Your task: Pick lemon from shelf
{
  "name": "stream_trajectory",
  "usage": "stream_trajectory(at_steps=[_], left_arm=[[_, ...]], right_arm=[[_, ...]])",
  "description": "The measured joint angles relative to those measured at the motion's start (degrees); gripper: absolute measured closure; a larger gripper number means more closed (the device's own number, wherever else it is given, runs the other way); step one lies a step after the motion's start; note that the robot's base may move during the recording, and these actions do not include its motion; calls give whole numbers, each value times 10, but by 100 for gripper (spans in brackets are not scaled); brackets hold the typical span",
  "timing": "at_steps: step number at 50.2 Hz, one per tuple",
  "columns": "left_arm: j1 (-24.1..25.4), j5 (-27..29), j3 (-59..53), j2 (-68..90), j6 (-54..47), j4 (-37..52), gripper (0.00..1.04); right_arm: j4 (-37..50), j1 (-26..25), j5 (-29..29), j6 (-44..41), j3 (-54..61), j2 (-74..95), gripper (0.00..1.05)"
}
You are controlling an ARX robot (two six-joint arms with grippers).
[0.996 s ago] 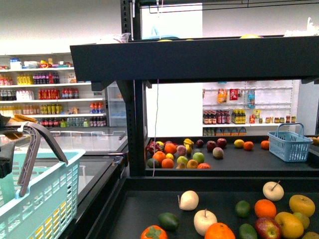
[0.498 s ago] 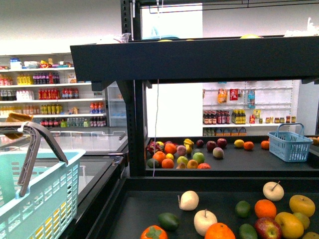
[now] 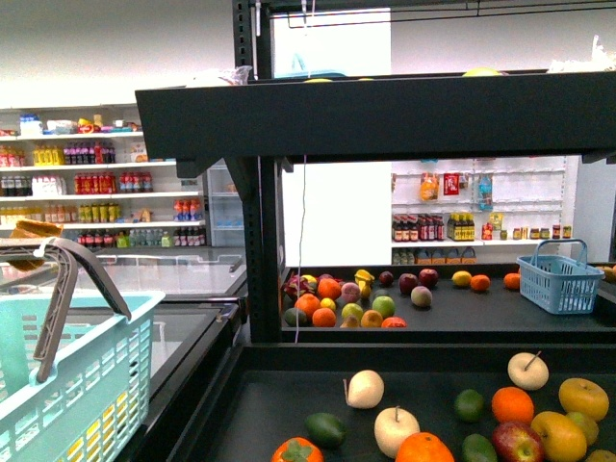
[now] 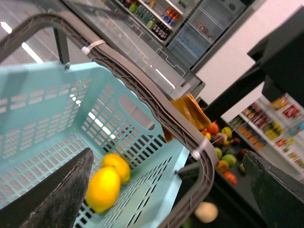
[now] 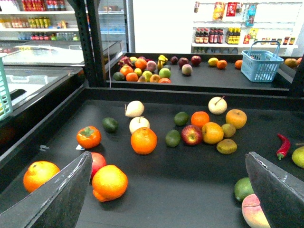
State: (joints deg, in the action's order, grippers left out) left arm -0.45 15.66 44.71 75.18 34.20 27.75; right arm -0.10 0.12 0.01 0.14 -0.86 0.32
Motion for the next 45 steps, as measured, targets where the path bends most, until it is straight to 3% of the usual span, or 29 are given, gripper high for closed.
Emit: stream_trajectory(at_steps=[9, 13, 19, 36, 45], left_arm=[[-115, 79, -113, -156, -169, -27, 9], [-146, 19, -163, -234, -254, -57, 23], [-195, 45, -247, -352, -305, -92, 43], [-116, -42, -353, -484, -332, -104, 103], [-73, -83, -385, -534, -335, -121, 102]], right_arm=[[0, 0, 0, 0, 0, 0, 8], [0, 0, 0, 0, 0, 0, 8], [0, 0, 0, 0, 0, 0, 8], [0, 0, 0, 0, 0, 0, 8], [0, 0, 0, 0, 0, 0, 8]])
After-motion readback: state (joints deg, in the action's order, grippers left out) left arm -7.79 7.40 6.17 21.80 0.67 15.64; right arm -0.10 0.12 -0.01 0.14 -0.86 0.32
